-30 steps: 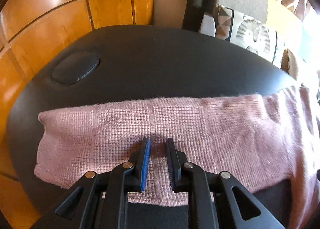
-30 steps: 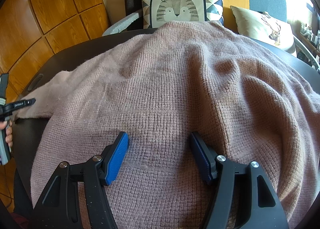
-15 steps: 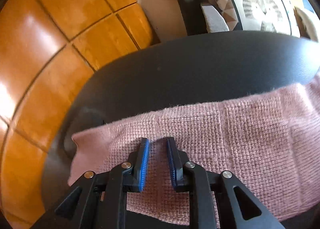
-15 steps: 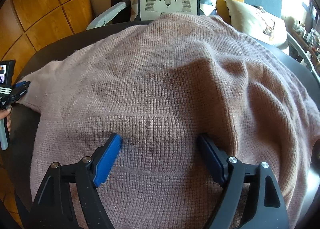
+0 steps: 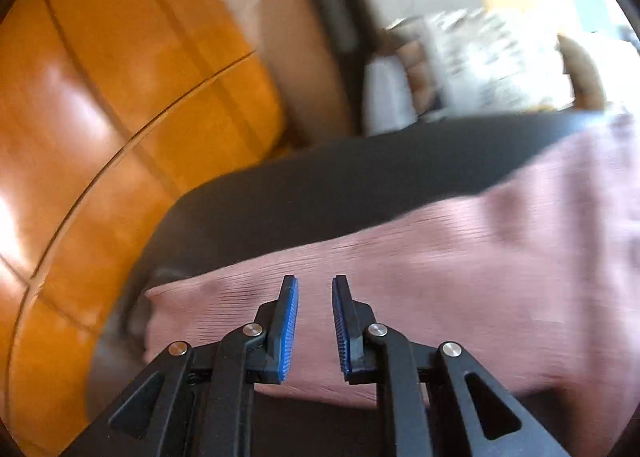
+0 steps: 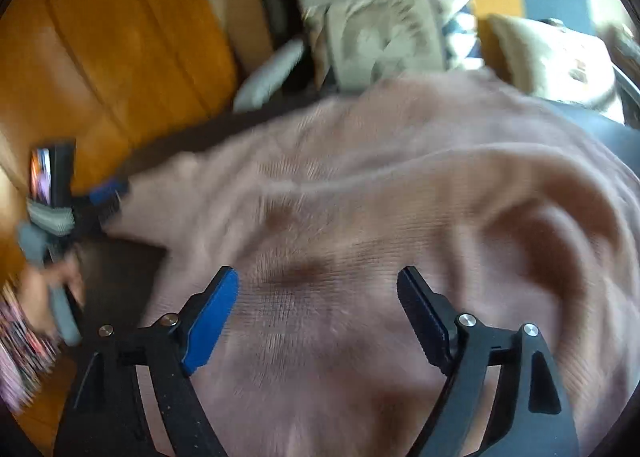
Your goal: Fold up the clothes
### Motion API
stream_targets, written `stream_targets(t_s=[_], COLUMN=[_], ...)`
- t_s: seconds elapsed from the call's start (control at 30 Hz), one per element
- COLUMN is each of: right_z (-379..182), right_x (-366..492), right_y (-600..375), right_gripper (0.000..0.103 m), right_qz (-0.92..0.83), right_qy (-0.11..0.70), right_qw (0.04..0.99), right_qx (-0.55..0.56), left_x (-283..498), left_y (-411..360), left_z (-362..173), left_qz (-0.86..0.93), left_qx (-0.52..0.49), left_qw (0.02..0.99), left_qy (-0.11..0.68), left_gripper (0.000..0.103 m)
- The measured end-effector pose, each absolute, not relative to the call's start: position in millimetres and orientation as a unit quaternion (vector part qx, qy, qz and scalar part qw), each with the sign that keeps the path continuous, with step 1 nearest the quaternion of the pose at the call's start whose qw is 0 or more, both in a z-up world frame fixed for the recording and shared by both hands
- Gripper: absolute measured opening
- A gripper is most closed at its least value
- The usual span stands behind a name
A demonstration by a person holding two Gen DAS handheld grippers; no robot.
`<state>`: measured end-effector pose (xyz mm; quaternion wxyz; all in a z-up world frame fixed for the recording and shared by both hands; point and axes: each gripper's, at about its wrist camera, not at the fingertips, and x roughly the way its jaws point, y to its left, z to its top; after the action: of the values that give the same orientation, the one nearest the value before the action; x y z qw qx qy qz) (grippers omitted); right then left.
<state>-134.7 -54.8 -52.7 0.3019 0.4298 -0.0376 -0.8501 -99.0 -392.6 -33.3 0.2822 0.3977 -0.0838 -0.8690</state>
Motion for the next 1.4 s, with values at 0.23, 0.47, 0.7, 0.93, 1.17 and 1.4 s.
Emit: stream_targets(t_s=[0.23, 0.47, 0.7, 0.93, 1.17, 1.4], right_z=[-22, -28, -69, -76, -24, 13], right_x=[-92, -42, -21, -17, -20, -35], right_y=[74, 143, 124, 83, 111, 171], right_gripper=[0.085, 0.084, 0.073, 0.016, 0.014, 0.013], right_qz=[-0.869, -0.85, -0.811, -0.825, -0.839, -0.861], right_qy=[-0.126, -0.117, -0.124, -0.074, -0.088, -0.033], right_qw=[0.245, 0.203, 0.21, 0.255, 0.264, 0.185], right_qx=[0.411, 0.472, 0.532, 0.499, 0.467, 0.472], left_x=[-69, -43, -25, -18, -17, -16], left_y=[-282, -192, -192, -216, -227, -220], left_z=[-25, -64, -73, -73, -74, -74], left_qz=[-0.907, -0.892, -0.904, -0.909, -0.909, -0.907], left_qx=[0.406, 0.447, 0.408, 0.401, 0.406, 0.401], left_qw=[0.113, 0.056, 0.083, 0.073, 0.054, 0.058], left_qy=[-0.002, -0.042, -0.094, -0.09, -0.08, -0.114], left_gripper=[0.018, 0.018, 0.029, 0.035, 0.04, 0.04])
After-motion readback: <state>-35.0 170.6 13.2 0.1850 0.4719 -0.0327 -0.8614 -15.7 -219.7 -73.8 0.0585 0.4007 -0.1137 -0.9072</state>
